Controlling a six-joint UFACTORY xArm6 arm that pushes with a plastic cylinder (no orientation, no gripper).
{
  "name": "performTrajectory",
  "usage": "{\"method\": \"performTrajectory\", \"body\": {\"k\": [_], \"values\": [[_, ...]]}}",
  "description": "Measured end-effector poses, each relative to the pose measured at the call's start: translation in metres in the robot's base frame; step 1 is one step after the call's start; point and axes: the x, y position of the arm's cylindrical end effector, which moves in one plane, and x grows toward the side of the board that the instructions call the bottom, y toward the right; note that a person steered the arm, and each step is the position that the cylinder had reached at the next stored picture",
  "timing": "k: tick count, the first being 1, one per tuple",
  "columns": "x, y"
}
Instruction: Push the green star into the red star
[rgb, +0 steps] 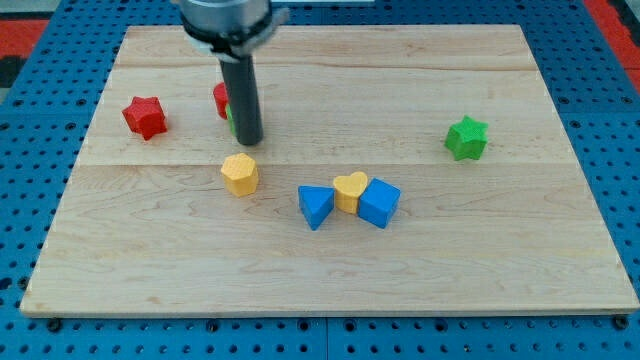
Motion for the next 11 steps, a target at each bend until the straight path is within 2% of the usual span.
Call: {"method": "performTrajectory", "body": {"k": [1, 2, 3, 4, 5, 6, 8, 9, 10, 11], "values": [[0.003, 0.021], [-0.012, 0.125], [-0.047, 0.23], [-0.045, 0.326], [-0.001, 0.348], [0.027, 0.273], [0.027, 0.057], [0.037, 0.0], [0.062, -0.018], [0.066, -0.087]]}}
